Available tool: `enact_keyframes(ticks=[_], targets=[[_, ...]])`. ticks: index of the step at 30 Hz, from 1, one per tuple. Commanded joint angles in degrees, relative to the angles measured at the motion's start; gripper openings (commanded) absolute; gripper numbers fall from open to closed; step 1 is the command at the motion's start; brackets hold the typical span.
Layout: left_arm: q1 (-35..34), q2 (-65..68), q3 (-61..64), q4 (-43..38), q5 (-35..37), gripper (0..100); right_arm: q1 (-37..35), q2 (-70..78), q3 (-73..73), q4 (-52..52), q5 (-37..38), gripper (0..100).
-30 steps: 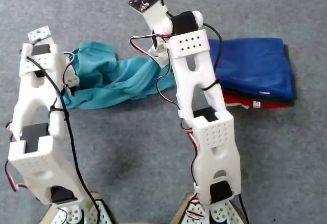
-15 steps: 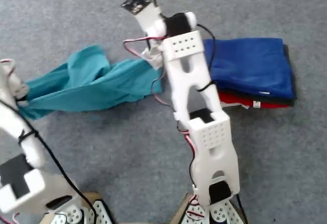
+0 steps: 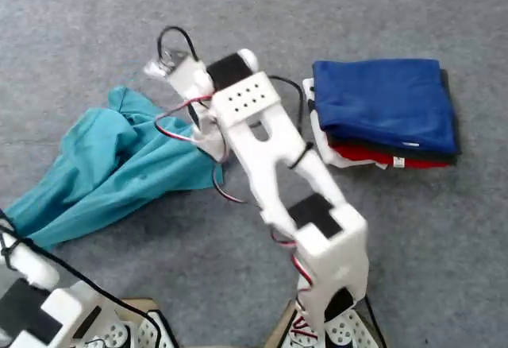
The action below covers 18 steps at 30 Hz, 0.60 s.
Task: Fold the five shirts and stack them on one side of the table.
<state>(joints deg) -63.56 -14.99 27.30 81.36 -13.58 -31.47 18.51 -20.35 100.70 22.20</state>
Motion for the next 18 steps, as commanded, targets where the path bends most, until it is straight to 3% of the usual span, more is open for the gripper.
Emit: enact_keyframes(ticks=[1, 5, 11, 18], targets=[[-2.2, -3.3, 0.0, -0.6, -3.5, 21, 2.5, -11.3, 13.2, -0.5, 2.2, 1.5], [-4.4, -4.7, 0.0, -0.5, -8.3, 28, 6.3, -20.6, 25.8, -0.7, 5.6, 1.5], [-7.1, -4.5, 1.2, -0.6, -9.4, 29, 11.3, -29.1, 36.7, -3.8, 5.8, 1.5], [-1.8, -5.1, 5.1, 4.3, -6.8, 29, 11.3, -31.1, 41.5, -6.9, 3.3, 1.5]])
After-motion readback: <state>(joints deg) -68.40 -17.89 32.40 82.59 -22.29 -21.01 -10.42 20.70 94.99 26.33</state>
